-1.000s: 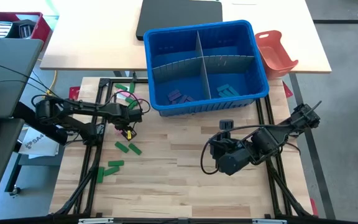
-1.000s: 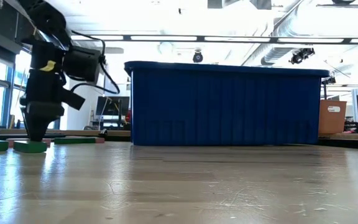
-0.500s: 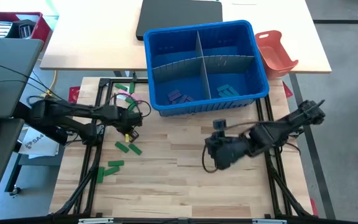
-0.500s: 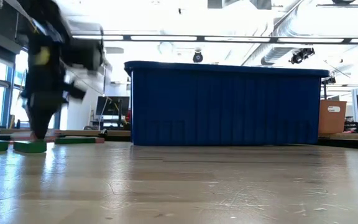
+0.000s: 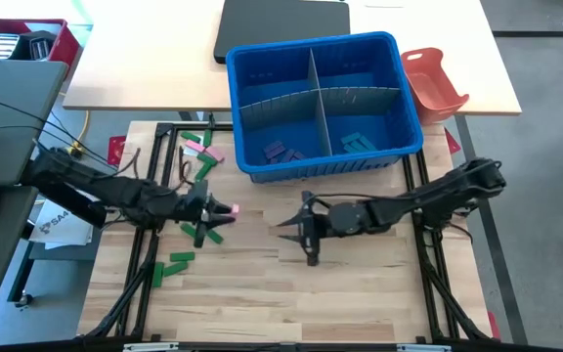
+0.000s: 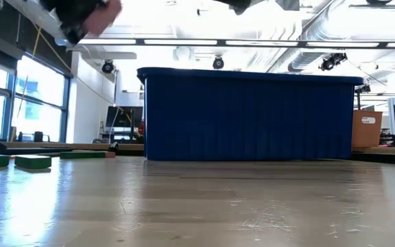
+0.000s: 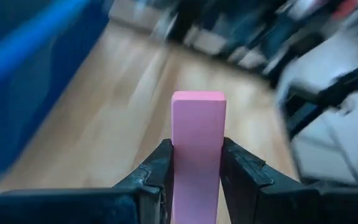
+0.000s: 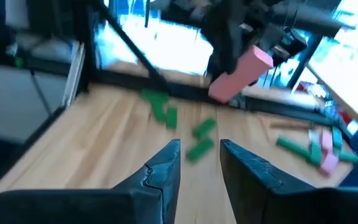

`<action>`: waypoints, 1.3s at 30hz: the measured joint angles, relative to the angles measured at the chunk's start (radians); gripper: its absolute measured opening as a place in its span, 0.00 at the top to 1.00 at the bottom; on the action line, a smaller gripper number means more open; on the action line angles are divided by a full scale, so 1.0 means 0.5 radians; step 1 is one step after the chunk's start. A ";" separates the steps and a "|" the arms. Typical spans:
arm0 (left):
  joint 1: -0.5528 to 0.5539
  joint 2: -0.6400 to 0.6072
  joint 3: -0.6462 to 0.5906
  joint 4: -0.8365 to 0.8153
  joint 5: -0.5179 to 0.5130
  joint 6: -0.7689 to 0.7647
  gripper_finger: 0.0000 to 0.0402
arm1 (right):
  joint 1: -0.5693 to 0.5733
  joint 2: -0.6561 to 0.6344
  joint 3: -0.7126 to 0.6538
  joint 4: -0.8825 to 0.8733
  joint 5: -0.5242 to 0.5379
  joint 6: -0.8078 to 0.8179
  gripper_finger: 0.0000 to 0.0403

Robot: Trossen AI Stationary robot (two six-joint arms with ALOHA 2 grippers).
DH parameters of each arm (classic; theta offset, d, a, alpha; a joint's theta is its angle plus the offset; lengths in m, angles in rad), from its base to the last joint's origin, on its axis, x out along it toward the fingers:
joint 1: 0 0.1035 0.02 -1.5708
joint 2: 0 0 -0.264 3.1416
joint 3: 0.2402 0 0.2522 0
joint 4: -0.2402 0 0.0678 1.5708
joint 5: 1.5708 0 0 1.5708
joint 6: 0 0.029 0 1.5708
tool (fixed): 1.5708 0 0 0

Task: Sort blocks
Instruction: Put the pink block into the blue bin with the other pink block

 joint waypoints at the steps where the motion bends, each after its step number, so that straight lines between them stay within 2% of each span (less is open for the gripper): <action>1: -0.035 0.003 -0.047 0.204 -0.034 0.128 0.79 | -0.011 0.038 0.006 0.064 0.002 -0.016 0.71; 4: -0.089 0.050 -0.217 0.878 -0.117 0.477 0.79 | -0.038 0.158 0.077 0.186 0.004 -0.008 0.64; 8: -0.090 0.213 -0.446 1.668 -0.128 0.774 0.79 | -0.076 0.258 0.226 0.237 0.012 0.014 0.50; 12: -0.087 0.347 -0.543 2.139 -0.127 0.933 0.79 | -0.135 0.311 0.314 0.229 0.055 0.034 0.40; 17: -0.033 0.453 -0.558 2.393 -0.108 1.142 0.79 | -0.228 0.348 0.382 0.280 -0.078 0.085 0.38; 23: 0.136 0.457 -0.559 2.433 -0.025 1.193 0.79 | -0.338 0.384 0.427 0.323 -0.356 0.068 0.38; 27: 0.265 0.461 -0.559 2.436 0.194 1.128 0.79 | -0.397 0.412 0.426 0.375 -0.372 0.067 0.38; 31: 0.343 0.460 -0.558 2.445 0.277 1.053 0.79 | -0.446 0.424 0.427 0.387 -0.377 0.075 0.40; 35: 0.379 0.475 -0.558 2.457 0.316 0.978 0.77 | -0.469 0.427 0.427 0.385 -0.423 0.122 0.50; 39: 0.410 0.490 -0.552 2.461 0.322 0.962 0.71 | -0.469 0.427 0.427 0.390 -0.422 0.132 0.69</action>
